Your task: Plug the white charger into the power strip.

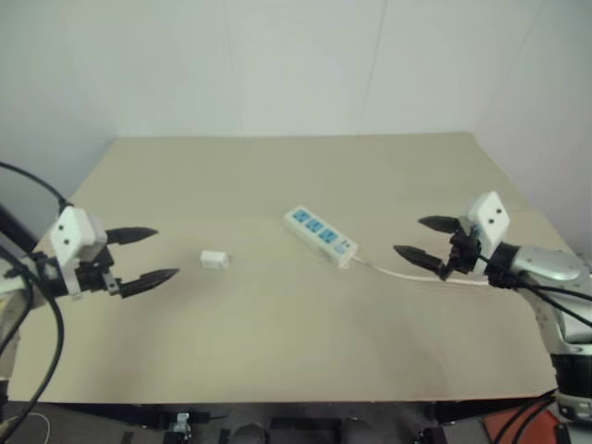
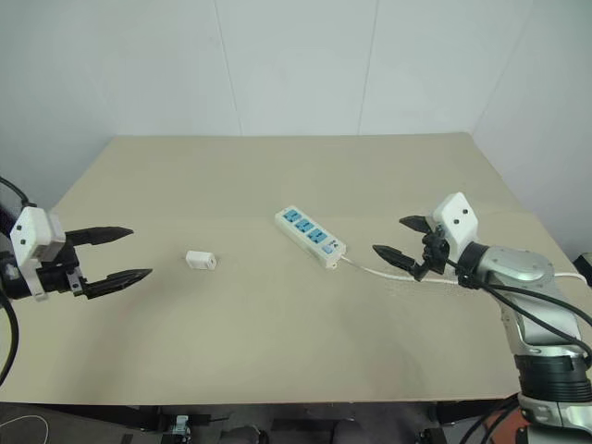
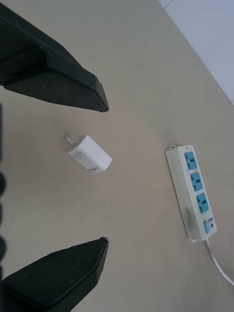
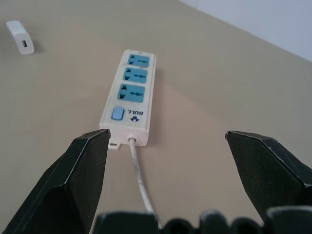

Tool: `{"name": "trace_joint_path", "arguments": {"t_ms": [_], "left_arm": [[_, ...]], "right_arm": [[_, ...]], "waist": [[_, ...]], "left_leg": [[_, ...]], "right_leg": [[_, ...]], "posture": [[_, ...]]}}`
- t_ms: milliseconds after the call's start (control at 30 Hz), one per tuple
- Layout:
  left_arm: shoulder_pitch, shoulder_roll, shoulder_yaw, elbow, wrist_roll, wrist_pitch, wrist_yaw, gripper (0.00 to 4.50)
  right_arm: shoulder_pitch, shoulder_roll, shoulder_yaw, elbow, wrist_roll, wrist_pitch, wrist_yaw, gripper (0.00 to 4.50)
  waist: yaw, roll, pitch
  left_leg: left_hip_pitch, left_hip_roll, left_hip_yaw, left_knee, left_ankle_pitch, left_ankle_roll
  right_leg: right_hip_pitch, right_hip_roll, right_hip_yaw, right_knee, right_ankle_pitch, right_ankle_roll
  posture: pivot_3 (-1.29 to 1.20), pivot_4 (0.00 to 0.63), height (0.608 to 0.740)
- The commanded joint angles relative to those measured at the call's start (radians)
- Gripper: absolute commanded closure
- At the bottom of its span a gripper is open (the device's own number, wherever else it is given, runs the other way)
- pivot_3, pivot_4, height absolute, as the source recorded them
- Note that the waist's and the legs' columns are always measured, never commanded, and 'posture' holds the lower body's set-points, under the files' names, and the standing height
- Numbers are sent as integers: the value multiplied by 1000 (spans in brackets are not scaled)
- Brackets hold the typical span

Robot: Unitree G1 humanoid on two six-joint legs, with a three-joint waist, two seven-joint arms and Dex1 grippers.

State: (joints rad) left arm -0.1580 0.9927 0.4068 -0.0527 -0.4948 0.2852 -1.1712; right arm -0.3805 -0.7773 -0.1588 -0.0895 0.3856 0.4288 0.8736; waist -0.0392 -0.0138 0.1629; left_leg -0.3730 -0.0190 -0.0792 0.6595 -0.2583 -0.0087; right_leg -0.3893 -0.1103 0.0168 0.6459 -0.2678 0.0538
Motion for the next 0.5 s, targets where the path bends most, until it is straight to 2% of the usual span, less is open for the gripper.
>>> {"name": "trace_joint_path", "arguments": {"t_ms": [33,267,500], "left_arm": [[-7,14,21,-9,-5,-11,-3,0],[-4,12,22,-18,-12,-4,-3,0],[-28,-5,6,-29,-27,6,11,0]], "right_arm": [[-4,-11,-8,-39,9,6,5,31],[4,-1,-2,-48,7,15,-4,31],[2,164,57,-22,-42,-33,-130,31]], "waist": [[0,0,0],[0,0,0],[-3,0,0]], "left_leg": [[0,0,0,0,0,0],[0,0,0,0,0,0],[0,1,0,0,0,0]], "right_leg": [[0,0,0,0,0,0],[0,0,0,0,0,0],[0,1,0,1,0,0]], "posture": [[0,150,740],[0,150,740],[0,150,740]]}}
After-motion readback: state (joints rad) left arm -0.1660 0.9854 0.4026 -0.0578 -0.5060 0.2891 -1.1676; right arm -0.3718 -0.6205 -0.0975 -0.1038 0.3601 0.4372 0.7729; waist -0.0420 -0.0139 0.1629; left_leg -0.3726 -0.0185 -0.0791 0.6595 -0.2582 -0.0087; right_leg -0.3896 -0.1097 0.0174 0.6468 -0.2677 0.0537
